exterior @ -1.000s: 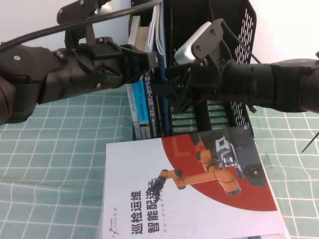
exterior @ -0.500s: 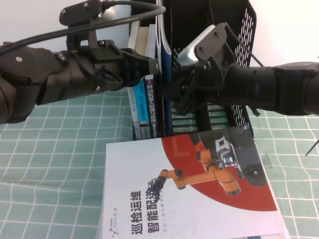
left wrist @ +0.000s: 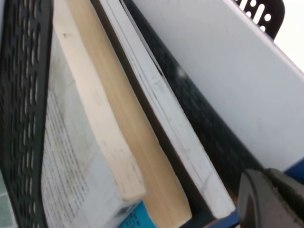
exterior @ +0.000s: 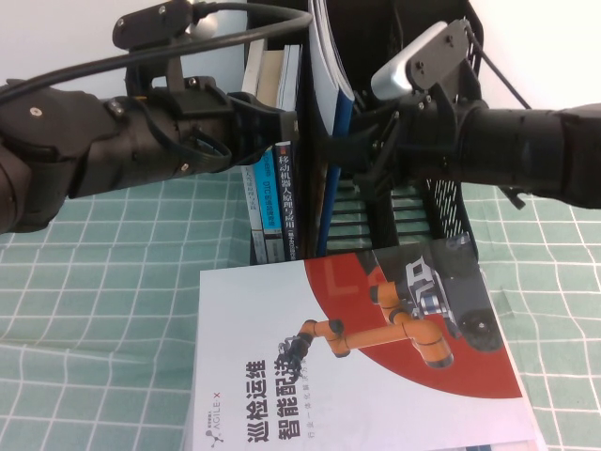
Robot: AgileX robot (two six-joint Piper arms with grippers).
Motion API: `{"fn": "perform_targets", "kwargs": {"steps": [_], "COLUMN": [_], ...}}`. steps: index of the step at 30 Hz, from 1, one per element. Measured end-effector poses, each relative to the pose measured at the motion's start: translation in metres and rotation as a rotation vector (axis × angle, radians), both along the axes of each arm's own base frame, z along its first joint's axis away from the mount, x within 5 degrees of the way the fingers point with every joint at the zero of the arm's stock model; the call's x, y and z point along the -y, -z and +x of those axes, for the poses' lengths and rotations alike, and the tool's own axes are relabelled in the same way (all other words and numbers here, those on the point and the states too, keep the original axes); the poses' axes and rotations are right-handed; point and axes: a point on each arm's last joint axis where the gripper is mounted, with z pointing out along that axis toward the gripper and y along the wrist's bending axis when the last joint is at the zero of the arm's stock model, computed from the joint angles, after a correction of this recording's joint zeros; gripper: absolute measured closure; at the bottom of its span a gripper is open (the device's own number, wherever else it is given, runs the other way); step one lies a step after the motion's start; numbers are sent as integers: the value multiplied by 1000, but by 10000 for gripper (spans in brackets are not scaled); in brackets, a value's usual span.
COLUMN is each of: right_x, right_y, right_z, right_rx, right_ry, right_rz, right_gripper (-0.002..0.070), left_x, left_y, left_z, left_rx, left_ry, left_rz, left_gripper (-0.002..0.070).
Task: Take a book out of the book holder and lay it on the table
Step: Pick up the right side book from the book shelf
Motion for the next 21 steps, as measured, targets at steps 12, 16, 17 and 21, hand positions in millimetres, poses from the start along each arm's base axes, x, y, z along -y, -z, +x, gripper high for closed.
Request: {"fn": "perform_targets", "kwargs": {"steps": [12,16,17,21], "right_x": [9,13,14,15], "right_y": [-8,-15,-16,-15], "right_z": [-11,-15,-15,-14], "right_rx": [27,46,44,41], "right_ry": [-31,-39,-35,-15], "right_rz": [-38,-63,-64,-69], "right_gripper": [358,358,358,359], "left_x": [1,1,1,1], "left_y": [1,1,1,1], "left_z": [-1,-1,-1,-1], "left_rx": [-14,-14,-14,-16], "left_ry": [11,12,12,11], "left_rz": [-4,-2,-2,-4], "left_gripper": [678,678,678,678]}}
